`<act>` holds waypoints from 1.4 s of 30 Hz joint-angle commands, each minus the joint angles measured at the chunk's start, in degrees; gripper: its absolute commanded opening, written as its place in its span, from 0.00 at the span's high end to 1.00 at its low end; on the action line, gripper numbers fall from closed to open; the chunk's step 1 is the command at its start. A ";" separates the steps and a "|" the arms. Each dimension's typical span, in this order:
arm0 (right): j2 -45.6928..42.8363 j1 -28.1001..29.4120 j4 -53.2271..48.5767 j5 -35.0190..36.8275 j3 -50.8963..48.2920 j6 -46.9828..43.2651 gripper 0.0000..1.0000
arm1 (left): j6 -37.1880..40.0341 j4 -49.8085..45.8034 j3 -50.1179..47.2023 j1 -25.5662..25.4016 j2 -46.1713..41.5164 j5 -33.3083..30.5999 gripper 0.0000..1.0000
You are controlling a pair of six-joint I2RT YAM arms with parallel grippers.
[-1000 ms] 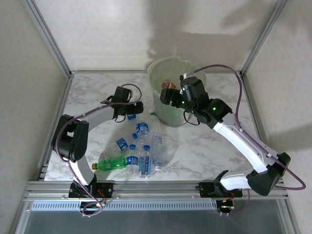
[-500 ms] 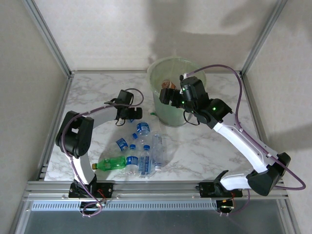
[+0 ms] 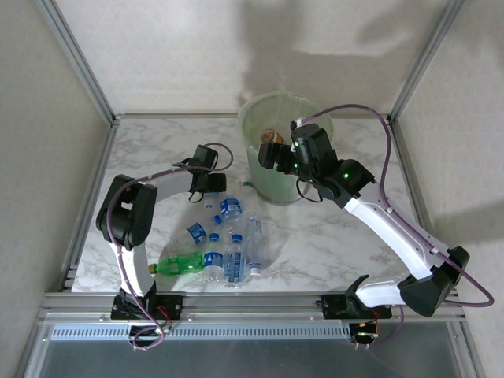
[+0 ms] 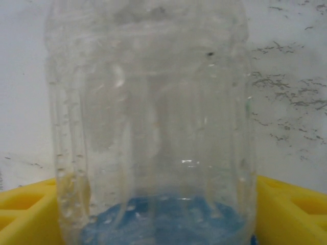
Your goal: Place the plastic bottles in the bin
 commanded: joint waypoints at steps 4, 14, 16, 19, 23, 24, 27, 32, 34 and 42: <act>-0.49 0.43 -0.37 0.36 0.62 0.64 0.15 | -2.19 -0.59 0.50 0.80 -1.60 -1.56 0.34; -1.03 3.96 2.70 -1.12 0.33 -1.77 0.18 | -11.35 1.57 -0.93 3.70 -12.42 1.56 0.37; -1.17 5.69 3.99 -1.23 0.15 -2.50 0.18 | -16.01 3.30 -1.70 5.08 -16.89 5.73 0.38; -1.04 7.66 6.20 -2.32 0.10 -3.16 0.18 | -24.76 7.59 -3.09 7.12 -24.36 12.62 0.39; -0.47 9.02 12.29 -8.41 -1.07 -2.19 0.18 | -35.33 15.10 -5.44 7.59 -32.87 18.09 0.39; -0.34 9.35 14.04 -9.88 -1.49 -1.92 0.18 | -38.99 19.29 -7.48 7.60 -34.82 19.84 0.40; 0.34 9.70 18.09 -14.07 -2.20 -1.48 0.17 | -47.43 29.62 -13.41 7.51 -38.92 22.97 0.41; 1.59 9.69 22.14 -20.83 -2.52 0.19 0.16 | -59.20 45.15 -19.78 6.91 -42.08 26.83 0.42; 2.58 9.70 22.24 -22.00 -2.19 1.30 0.16 | -61.09 47.86 -19.86 6.18 -42.73 27.50 0.42; 5.11 9.07 24.25 -24.48 -1.30 5.56 0.24 | -60.97 52.91 -17.43 2.23 -43.93 28.14 0.41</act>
